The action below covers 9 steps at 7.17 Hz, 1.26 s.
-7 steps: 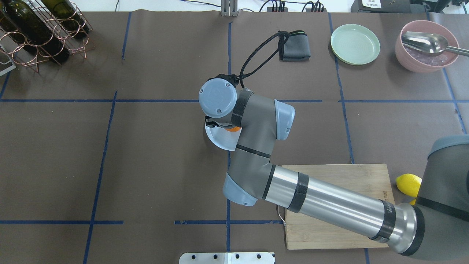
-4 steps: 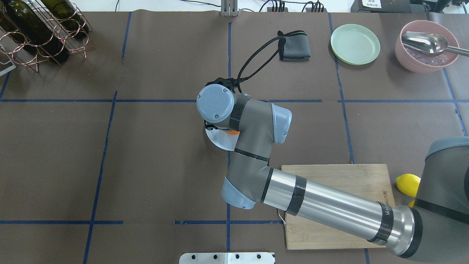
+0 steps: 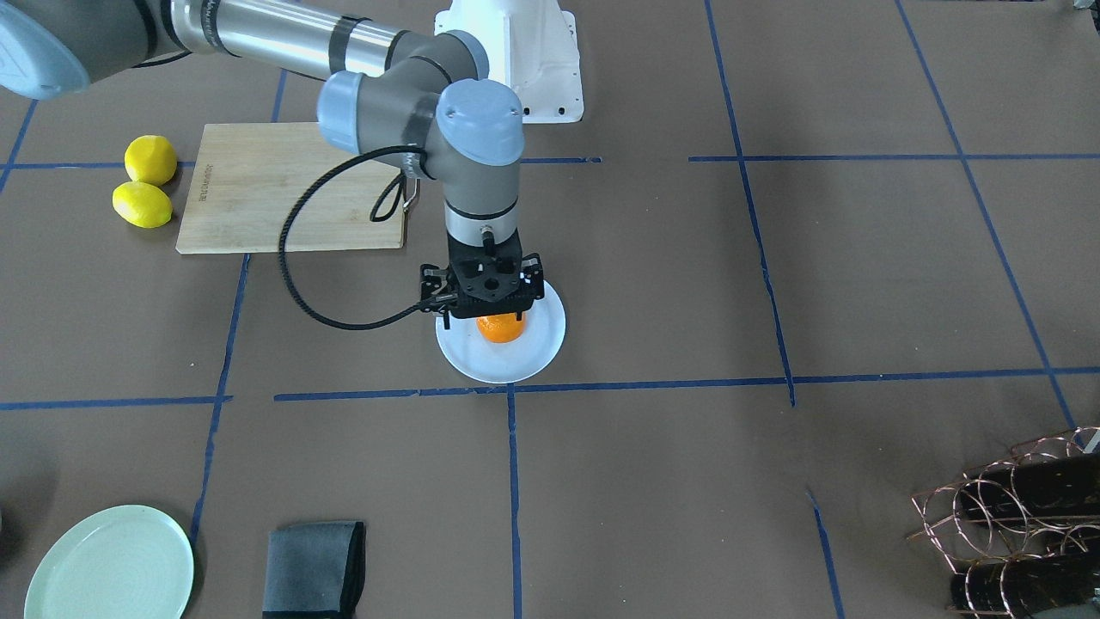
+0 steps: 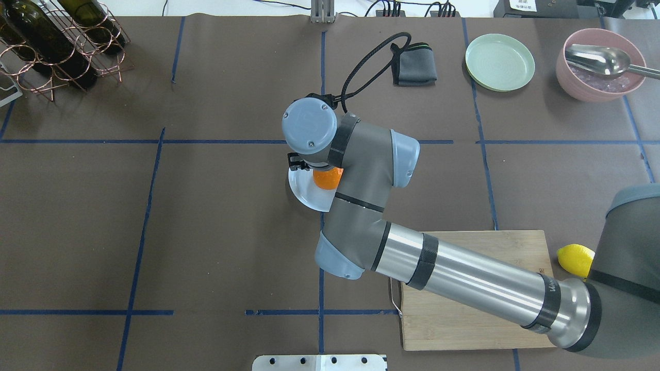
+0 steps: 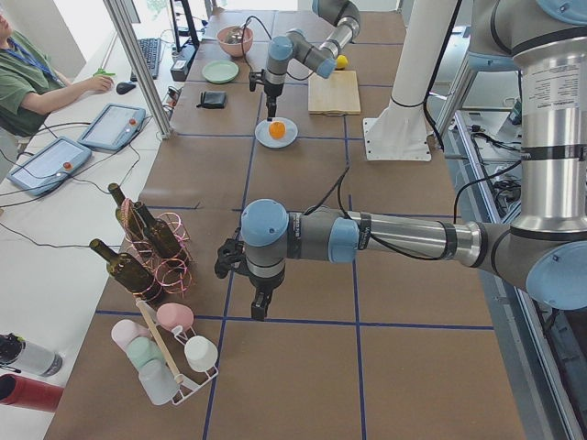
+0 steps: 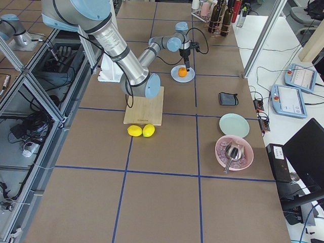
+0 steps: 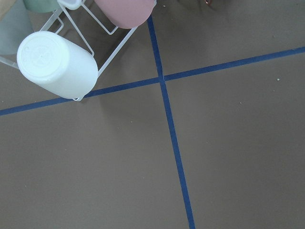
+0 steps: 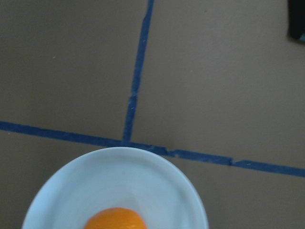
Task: Pick orange to plate
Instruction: 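Lower the orange onto the white plate and open the right gripper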
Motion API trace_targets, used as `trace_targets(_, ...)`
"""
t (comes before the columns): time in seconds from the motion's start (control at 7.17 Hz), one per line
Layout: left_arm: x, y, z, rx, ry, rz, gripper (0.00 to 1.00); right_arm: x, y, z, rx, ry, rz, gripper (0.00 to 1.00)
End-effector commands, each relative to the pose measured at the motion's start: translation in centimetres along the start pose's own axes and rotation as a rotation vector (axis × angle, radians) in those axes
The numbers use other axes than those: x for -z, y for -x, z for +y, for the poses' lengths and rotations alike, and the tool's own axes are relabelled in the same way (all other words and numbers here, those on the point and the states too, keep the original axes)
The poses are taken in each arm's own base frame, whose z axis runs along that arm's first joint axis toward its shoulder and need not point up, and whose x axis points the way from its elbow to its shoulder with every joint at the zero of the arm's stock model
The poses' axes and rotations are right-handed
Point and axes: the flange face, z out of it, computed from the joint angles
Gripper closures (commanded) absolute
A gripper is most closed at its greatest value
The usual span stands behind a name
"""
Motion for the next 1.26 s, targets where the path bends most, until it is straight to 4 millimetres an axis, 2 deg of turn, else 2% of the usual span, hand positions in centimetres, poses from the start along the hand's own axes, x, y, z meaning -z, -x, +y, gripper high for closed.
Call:
trace_targets(0.0,0.0,0.0,0.1,0.002,0.002,-0.001,0.00,9.7,-16.9,-1.3,0.144,0.055,-0.031,0.00)
trace_targets(0.14,-0.2,0.1,0.4,0.006,0.007,-0.003,0.00,13.9,-25.6,-2.5,0.237,0.084,-0.024,0.00)
trace_targets(0.28,-0.3,0.2,0.6,0.010,0.012,-0.005,0.00,15.4,-33.4,-3.3,0.322,0.121,-0.024,0.00)
trace_targets(0.42,-0.4,0.3,0.6,0.012,0.014,-0.006,0.00,15.7,-40.6,-3.1,0.389,0.137,-0.016,0.00)
trace_targets(0.56,-0.4,0.4,0.8,0.015,0.015,-0.005,0.00,15.6,-46.7,-2.3,0.412,0.156,-0.041,0.00)
trace_targets(0.7,-0.4,0.4,0.8,0.019,0.017,-0.001,0.00,14.7,-51.6,-0.2,0.406,0.182,-0.046,0.00)
trace_targets(0.84,-0.4,0.4,0.8,0.018,0.016,0.000,0.00,13.1,-56.4,3.3,0.322,0.229,-0.031,0.00)
trace_targets(0.98,-0.4,0.3,0.7,0.016,0.014,0.000,0.00,13.2,-60.2,5.5,0.266,0.237,-0.018,0.00)
trace_targets(1.12,-0.5,0.4,0.9,0.019,0.017,0.000,0.00,11.8,-63.9,9.3,0.190,0.285,-0.008,0.00)
